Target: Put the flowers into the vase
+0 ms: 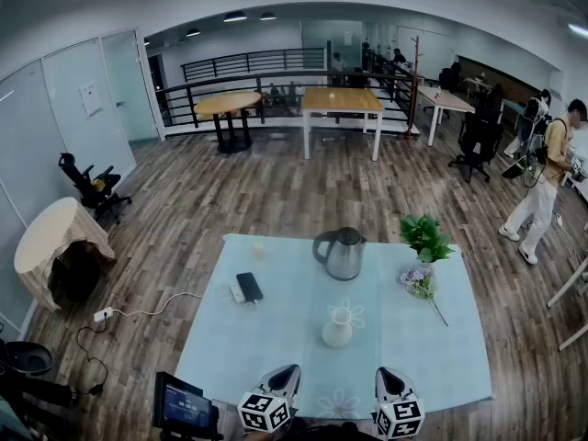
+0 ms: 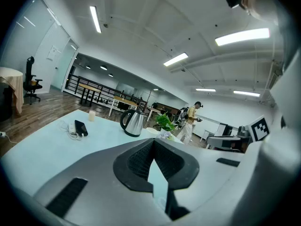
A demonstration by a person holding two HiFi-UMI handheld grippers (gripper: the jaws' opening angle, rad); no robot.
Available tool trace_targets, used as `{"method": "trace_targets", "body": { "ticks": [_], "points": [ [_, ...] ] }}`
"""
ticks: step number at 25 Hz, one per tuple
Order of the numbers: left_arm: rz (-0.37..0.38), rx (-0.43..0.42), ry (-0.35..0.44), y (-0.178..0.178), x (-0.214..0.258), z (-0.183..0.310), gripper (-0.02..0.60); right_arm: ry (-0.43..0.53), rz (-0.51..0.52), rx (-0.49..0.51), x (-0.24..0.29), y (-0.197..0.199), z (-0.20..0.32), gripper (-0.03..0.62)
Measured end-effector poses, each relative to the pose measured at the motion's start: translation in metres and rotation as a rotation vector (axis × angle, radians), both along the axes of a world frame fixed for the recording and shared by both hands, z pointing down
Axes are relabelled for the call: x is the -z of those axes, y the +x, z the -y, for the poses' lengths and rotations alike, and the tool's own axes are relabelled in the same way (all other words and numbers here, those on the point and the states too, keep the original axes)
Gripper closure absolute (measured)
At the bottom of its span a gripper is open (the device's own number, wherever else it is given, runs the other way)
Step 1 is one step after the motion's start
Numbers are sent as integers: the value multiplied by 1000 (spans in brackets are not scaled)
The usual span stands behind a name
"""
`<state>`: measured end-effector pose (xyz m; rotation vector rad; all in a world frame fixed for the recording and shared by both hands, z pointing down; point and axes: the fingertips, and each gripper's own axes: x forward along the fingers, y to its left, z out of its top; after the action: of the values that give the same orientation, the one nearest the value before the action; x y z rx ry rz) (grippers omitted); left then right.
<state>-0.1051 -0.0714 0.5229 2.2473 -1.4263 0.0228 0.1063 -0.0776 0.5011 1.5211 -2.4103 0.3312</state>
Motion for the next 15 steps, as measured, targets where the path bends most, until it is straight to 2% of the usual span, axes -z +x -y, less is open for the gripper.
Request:
{"method": "trace_targets", "body": {
  "ticks": [11,15],
  "points": [
    [-7,5,0,-1,-1,7,575,-4,-7,-12,-1,5,8,576],
    [-9,1,-2,1,-4,8,575,-15,35,-16,-4,8,8,576]
  ]
}}
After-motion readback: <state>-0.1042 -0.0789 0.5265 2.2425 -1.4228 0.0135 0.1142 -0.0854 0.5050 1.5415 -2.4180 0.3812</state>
